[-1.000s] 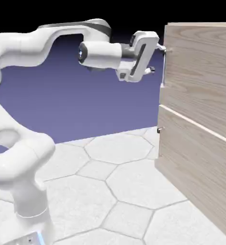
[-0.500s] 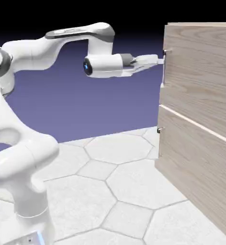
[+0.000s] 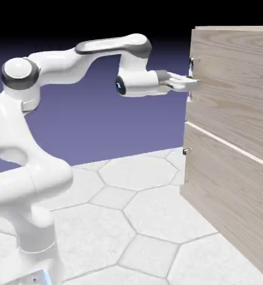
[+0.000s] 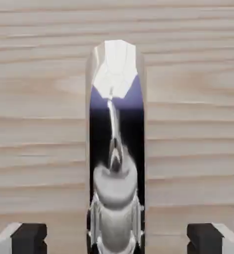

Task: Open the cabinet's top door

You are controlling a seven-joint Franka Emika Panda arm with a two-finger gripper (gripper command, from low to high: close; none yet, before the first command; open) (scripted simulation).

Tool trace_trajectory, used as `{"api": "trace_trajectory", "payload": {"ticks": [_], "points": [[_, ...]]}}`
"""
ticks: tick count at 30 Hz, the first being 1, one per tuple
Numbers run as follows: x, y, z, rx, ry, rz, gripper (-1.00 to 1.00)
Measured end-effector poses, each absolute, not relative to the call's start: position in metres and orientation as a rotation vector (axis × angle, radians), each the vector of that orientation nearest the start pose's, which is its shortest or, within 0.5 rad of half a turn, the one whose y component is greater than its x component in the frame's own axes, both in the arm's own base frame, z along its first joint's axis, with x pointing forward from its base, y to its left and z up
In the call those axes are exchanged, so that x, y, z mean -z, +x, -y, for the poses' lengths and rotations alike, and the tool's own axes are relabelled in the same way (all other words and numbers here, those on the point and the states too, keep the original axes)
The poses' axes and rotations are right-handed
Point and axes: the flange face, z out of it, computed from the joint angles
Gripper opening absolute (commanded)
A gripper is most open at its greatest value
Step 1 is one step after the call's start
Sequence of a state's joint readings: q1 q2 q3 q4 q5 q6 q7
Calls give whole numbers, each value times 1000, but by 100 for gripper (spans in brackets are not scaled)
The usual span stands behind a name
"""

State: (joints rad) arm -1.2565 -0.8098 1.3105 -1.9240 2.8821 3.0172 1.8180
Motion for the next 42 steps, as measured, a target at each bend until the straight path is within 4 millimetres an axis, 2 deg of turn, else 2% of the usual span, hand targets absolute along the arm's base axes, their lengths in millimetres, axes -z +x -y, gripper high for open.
{"api": "trace_trajectory", "payload": {"ticks": [11,19,30,42], "points": [[-555,436,-138,-721,512,-1535,-100],[-555,380,-108,-816,419,-1577,-100],[-555,298,-43,-972,258,-1639,-100],[-555,235,30,-1115,106,-1685,-100]]}}
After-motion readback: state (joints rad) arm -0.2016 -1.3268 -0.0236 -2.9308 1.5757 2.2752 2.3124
